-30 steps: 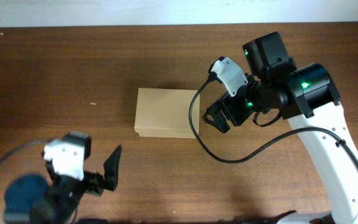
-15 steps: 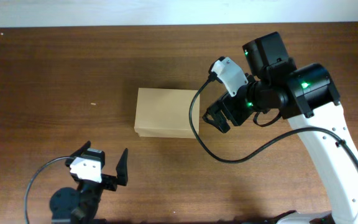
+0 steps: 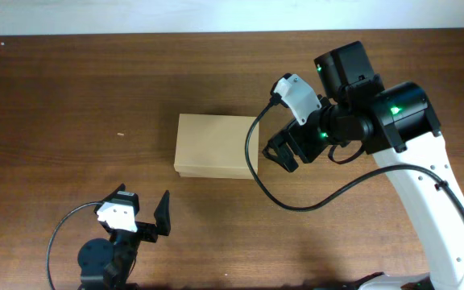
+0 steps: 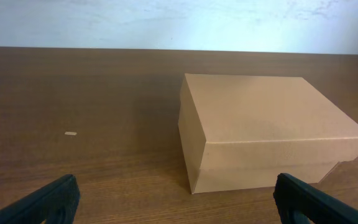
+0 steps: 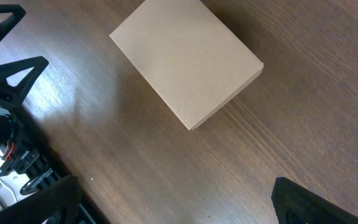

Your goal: Pack container

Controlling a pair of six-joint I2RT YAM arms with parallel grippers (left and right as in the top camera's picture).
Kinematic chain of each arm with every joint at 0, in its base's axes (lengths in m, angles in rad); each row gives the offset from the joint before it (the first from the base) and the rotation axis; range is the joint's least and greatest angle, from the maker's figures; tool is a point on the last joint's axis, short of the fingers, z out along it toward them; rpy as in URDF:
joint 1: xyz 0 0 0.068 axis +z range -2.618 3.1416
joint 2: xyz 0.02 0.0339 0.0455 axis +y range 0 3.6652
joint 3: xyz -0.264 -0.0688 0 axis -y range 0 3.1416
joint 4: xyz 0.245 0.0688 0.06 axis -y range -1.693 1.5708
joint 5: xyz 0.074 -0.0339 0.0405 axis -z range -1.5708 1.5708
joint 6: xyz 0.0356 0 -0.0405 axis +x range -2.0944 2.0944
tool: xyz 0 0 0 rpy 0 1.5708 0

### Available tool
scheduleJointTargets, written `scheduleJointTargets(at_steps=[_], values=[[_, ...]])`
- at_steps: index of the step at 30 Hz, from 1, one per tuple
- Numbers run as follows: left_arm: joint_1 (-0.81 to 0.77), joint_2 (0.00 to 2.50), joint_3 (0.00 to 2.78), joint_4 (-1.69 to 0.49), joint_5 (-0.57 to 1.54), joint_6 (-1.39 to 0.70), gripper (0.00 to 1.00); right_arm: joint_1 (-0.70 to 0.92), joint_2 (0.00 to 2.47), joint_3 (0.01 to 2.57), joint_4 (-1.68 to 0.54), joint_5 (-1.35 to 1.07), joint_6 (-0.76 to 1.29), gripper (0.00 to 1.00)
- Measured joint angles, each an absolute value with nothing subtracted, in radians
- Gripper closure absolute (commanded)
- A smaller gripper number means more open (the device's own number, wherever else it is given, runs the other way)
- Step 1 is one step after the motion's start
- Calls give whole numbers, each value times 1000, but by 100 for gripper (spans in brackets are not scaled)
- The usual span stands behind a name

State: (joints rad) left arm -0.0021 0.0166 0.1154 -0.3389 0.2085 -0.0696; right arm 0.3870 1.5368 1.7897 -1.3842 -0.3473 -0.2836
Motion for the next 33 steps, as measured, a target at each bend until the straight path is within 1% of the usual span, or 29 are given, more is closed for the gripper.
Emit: scheduleJointTargets(at_steps=[30,33], values=[[-2,17,115,-339,208,-73,1,387,1536,1790,-1401,-330,-284,1],[-2,17,115,-339,208,-73,1,388,1506,1749,-1301,-309,-286,1]])
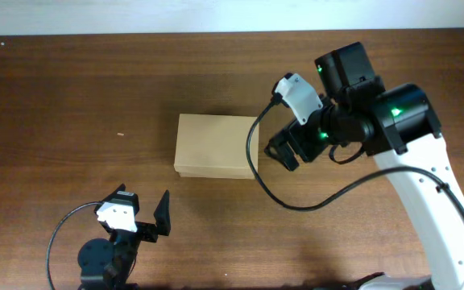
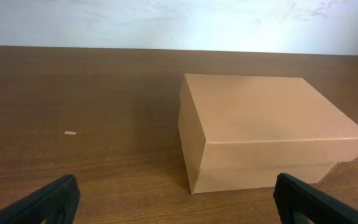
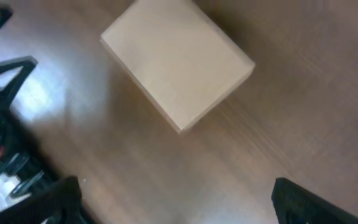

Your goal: Pack container

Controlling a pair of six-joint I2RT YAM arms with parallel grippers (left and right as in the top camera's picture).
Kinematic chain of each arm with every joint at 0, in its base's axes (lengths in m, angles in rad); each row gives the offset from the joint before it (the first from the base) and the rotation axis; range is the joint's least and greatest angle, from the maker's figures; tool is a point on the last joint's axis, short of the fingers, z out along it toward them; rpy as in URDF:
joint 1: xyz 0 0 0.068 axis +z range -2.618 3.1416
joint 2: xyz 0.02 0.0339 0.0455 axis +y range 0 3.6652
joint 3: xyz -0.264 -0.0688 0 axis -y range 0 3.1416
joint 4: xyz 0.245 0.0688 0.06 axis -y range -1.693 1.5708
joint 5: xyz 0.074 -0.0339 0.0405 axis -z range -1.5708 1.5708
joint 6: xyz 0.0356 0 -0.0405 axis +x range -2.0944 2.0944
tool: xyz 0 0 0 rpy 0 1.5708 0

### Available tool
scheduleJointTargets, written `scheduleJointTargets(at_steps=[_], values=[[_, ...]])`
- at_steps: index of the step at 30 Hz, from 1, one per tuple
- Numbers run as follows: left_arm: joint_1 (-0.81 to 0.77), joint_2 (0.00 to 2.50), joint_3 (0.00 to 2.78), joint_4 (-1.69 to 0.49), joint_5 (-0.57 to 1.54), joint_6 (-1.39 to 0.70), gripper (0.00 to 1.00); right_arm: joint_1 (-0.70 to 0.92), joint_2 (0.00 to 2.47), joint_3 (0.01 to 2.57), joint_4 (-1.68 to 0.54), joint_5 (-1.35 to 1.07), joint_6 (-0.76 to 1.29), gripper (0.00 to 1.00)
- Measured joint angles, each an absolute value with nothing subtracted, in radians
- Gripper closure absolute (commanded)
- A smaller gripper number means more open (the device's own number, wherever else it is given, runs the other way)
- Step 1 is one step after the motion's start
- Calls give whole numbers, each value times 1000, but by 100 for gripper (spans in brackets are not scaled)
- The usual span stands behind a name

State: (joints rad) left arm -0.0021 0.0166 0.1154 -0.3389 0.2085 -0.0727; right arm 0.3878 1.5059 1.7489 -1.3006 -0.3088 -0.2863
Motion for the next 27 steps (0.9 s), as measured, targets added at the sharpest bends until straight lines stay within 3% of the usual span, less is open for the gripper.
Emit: scheduleJointTargets(at_steps=[13,19,27], values=[[-2,15,112,-336,208,-73,1,391,941,933,-622,-269,-456,1],[-2,15,112,-336,208,-73,1,391,632,571,-485,-262,-482,1],[-2,15,112,-336,208,-73,1,391,294,336,-461,-262,-492,1]])
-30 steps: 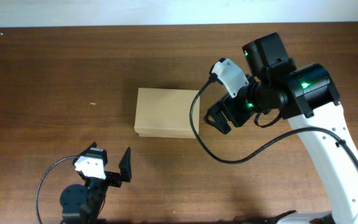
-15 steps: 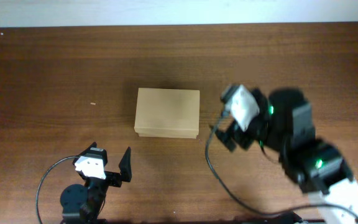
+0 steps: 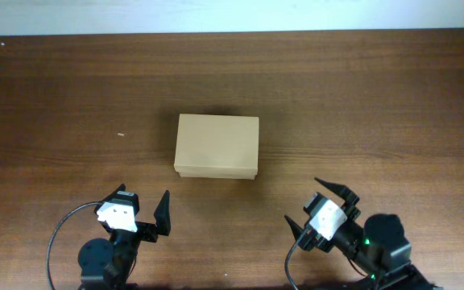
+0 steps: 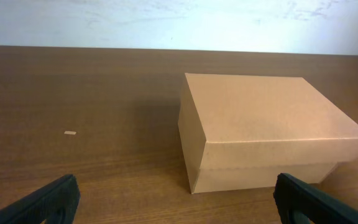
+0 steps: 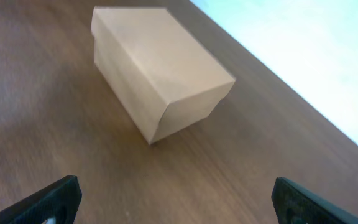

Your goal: Pack container

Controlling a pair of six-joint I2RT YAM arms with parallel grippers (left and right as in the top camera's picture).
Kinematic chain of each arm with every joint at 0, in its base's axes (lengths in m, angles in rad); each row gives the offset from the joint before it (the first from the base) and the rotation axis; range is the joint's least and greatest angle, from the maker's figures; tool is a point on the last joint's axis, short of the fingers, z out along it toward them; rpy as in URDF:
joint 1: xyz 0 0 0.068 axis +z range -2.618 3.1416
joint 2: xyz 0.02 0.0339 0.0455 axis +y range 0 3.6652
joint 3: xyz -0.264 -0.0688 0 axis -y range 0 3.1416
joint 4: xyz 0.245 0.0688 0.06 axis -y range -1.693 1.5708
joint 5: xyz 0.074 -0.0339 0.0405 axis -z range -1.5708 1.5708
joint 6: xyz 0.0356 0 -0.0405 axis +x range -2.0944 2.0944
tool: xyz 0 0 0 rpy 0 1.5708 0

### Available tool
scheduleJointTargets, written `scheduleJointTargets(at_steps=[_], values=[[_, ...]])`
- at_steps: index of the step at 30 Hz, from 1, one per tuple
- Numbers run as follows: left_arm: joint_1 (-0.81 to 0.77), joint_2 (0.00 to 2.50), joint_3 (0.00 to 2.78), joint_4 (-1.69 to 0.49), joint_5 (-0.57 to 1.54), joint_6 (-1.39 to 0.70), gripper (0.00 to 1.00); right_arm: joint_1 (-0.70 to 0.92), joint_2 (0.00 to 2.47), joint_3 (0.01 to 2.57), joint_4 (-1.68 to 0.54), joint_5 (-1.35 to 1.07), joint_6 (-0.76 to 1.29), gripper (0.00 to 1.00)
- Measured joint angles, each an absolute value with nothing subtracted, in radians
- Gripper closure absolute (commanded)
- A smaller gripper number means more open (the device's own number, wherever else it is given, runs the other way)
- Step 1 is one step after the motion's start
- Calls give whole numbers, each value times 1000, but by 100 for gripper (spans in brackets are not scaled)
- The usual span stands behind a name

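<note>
A closed tan cardboard box [image 3: 217, 146] with its lid on rests in the middle of the brown table; it also shows as the box [image 4: 263, 127] ahead of the left fingers and the box [image 5: 157, 68] in the right wrist view. My left gripper [image 3: 143, 212] sits near the front edge, left of centre, open and empty. Low at the front right, my right gripper [image 3: 325, 201] is open and empty too, well short of the box. Each wrist view shows its gripper as two wide-apart dark tips, left gripper [image 4: 176, 202], right gripper [image 5: 176, 199].
The wooden table [image 3: 377, 97] runs back to a pale wall. A tiny light scrap [image 3: 120, 134] lies left of the box.
My right arm has left its raised spot beside the box's right end and now sits low at the front right, gripper open. The box and left gripper have not moved.
My right gripper stood open and raised just right of the closed box at both earlier moments, drifting slightly. It is now folded back near the front edge. The left gripper stayed parked and open, and the box kept its place with the lid on.
</note>
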State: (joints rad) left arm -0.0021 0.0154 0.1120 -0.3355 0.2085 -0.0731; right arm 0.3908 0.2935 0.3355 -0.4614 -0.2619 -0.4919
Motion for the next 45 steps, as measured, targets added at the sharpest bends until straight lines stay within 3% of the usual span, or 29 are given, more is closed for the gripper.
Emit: scheduleJointTargets(at_steps=[6,21,45], values=[[-2,15,112,-336,208,-73,1,391,191,226,-440,-262,-465,1],[-2,15,112,-336,208,-73,1,391,14,133,-437,-225,-158,1],[-2,15,112,-336,208,-73,1,391,14,133,-436,-225,-126,1]])
